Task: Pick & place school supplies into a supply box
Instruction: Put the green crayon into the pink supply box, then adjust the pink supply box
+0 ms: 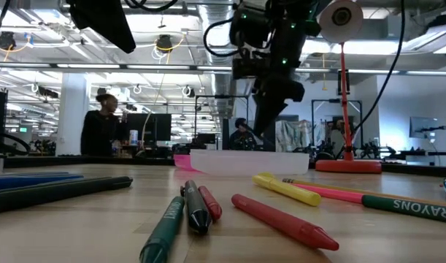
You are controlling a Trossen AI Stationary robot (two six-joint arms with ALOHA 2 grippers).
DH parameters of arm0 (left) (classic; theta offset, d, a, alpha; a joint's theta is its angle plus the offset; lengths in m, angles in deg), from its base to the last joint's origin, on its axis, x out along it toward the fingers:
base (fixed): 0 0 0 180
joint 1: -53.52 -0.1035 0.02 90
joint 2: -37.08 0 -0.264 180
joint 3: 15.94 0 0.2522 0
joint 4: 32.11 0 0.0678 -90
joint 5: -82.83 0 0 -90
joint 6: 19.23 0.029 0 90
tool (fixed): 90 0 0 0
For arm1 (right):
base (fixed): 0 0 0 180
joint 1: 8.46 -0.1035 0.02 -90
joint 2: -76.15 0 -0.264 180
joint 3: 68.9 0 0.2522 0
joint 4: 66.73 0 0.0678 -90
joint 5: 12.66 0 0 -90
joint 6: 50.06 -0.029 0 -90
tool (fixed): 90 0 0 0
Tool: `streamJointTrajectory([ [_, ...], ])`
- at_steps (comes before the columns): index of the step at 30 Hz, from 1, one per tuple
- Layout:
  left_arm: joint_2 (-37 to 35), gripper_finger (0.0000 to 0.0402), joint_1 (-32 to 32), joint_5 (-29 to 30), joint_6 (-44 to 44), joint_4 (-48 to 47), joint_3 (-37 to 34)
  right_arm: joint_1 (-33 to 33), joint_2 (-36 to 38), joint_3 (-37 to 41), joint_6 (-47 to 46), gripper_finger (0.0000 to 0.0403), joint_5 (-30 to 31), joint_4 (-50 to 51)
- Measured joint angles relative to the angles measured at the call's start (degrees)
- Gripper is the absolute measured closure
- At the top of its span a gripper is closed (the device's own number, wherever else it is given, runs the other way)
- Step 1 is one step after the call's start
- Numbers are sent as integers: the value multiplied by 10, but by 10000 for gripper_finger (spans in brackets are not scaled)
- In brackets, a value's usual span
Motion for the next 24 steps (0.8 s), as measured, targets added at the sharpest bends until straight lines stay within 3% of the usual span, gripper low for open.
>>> streamJointTrajectory([
  [6, 0, 340, 0, -3, -10, 0, 0, 5, -15, 0, 3, 397, 4, -4],
  [19, 0, 340, 0, -4, -20, 0, 0, 4, -15, 0, 2, 334, 2, 8],
  [24, 0, 340, 0, -4, -20, 0, 0, 17, -15, 0, -50, 327, 58, 36],
])
